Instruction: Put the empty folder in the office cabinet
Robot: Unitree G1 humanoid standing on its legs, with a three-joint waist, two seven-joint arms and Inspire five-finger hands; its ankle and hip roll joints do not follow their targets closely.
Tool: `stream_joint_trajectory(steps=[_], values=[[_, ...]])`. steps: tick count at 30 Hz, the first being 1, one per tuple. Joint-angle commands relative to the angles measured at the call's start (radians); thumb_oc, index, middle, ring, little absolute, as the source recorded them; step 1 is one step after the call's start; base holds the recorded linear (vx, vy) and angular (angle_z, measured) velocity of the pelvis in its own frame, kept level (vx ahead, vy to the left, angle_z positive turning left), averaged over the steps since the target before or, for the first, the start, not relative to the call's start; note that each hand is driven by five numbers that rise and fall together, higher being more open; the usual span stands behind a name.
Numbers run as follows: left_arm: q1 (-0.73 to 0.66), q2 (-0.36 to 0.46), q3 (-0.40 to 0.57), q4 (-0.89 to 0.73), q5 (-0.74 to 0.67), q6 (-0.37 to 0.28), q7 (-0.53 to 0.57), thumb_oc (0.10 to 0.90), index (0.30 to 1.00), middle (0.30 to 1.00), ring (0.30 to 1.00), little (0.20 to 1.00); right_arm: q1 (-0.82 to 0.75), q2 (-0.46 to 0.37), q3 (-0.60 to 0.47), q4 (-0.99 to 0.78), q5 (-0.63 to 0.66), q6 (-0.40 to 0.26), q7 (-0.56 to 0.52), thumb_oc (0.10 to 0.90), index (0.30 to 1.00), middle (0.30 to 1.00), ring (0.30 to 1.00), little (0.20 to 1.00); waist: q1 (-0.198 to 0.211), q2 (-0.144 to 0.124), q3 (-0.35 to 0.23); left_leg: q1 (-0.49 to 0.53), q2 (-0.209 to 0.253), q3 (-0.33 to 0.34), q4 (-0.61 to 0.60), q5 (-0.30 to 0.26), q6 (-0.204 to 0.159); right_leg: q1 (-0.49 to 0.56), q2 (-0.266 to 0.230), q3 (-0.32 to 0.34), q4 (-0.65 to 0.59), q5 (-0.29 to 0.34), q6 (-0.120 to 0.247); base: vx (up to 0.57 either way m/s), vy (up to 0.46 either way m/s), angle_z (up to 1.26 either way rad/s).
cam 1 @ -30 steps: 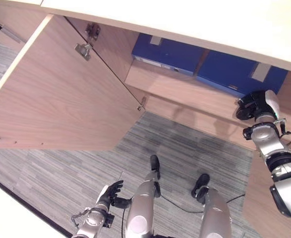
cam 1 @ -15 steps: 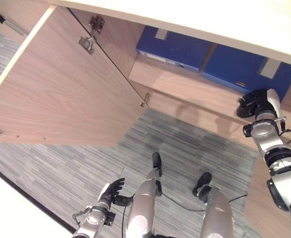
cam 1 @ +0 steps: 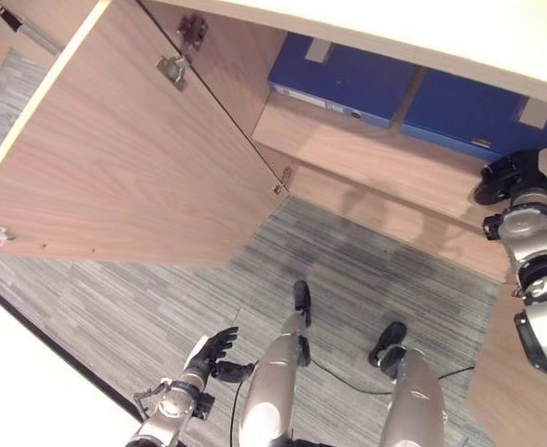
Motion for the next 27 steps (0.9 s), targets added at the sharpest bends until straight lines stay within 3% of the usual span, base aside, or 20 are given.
stream_joint_trajectory(steps=[1,11,16,17,20,21,22,25,27], values=[[0.030,0.085,-0.038,-0.015,-0.026,-0.023,-0.013,0.800,0.900,0.900,0.900,0.900,-0.188,-0.210,0.052,-0.015,0.039,-0.041,-0.076,0.400,0.300,0.300,0.300,0.300,0.015,0.021,-0.014,0.040,0.081,-0.021,0.114,-0.124,-0.121,0.072,-0.012,0.076,-0.100,-0.001,0.139,0.01,0.006,0.08],[0.028,0.095,-0.018,-0.005,-0.028,-0.015,-0.020,0.800,0.900,0.900,0.900,0.900,-0.198,-0.223,0.052,-0.054,0.081,-0.053,-0.075,0.400,0.300,0.300,0.300,0.300,0.017,0.007,-0.036,0.062,0.083,-0.025,0.088,-0.115,-0.127,0.097,-0.014,0.066,-0.119,0.005,0.141,0.00,-0.001,0.02],[0.020,0.077,0.005,0.019,-0.023,-0.006,-0.018,0.800,0.900,0.900,0.900,0.900,-0.069,-0.160,-0.046,-0.144,0.168,-0.091,-0.070,0.400,0.300,0.300,0.300,0.300,0.010,-0.011,-0.048,0.084,0.087,-0.024,0.088,-0.122,-0.128,0.131,-0.008,0.064,-0.146,0.015,0.142,0.00,0.010,0.03],[0.020,0.071,0.014,0.029,-0.022,-0.005,-0.014,0.800,0.900,0.900,0.900,0.900,-0.018,-0.139,-0.081,-0.201,0.200,-0.109,-0.070,0.800,0.900,0.900,0.900,0.900,0.006,-0.016,-0.052,0.091,0.091,-0.023,0.084,-0.120,-0.128,0.143,-0.002,0.063,-0.162,0.021,0.141,-0.09,0.051,0.03],[0.016,0.042,0.047,0.065,-0.012,0.009,-0.006,0.800,0.900,0.900,0.900,0.900,0.194,-0.037,-0.197,-0.410,0.272,-0.168,-0.059,0.800,0.900,0.900,0.900,0.900,-0.011,-0.038,-0.065,0.110,0.103,-0.008,0.068,-0.095,-0.120,0.170,0.010,0.043,-0.209,0.065,0.131,-0.02,0.045,0.01],[0.018,0.003,0.076,0.100,0.000,0.023,-0.002,0.800,0.900,0.900,0.900,0.900,0.354,0.039,-0.249,-0.572,0.267,-0.201,-0.044,0.800,0.900,0.900,0.900,0.900,-0.031,-0.054,-0.073,0.135,0.108,0.000,0.064,-0.101,-0.117,0.200,0.021,0.044,-0.236,0.076,0.130,0.05,0.028,0.07],[0.020,0.005,0.073,0.100,0.000,0.023,-0.002,0.800,0.900,0.900,0.900,0.900,0.363,0.041,-0.255,-0.580,0.264,-0.198,-0.046,0.800,0.900,0.900,0.900,0.900,-0.028,-0.055,-0.074,0.136,0.108,0.000,0.063,-0.101,-0.117,0.203,0.021,0.043,-0.238,0.076,0.130,0.05,0.023,0.12],[0.031,-0.041,0.116,0.146,0.039,0.040,0.010,0.800,0.900,0.900,0.900,0.900,0.614,0.179,-0.312,-0.763,0.236,-0.223,-0.018,0.800,0.900,0.900,0.900,0.900,-0.061,-0.085,-0.101,0.187,0.113,0.016,0.049,-0.108,-0.118,0.258,0.038,0.040,-0.295,0.099,0.136,0.07,0.009,-0.05],[0.041,-0.055,0.141,0.170,0.075,0.049,0.013,0.800,0.900,0.900,0.900,0.900,0.732,0.229,-0.331,-0.839,0.211,-0.224,0.002,0.800,0.900,0.900,0.900,0.900,-0.080,-0.103,-0.121,0.217,0.117,0.025,0.040,-0.109,-0.120,0.287,0.047,0.039,-0.321,0.107,0.136,0.07,0.016,0.01]])
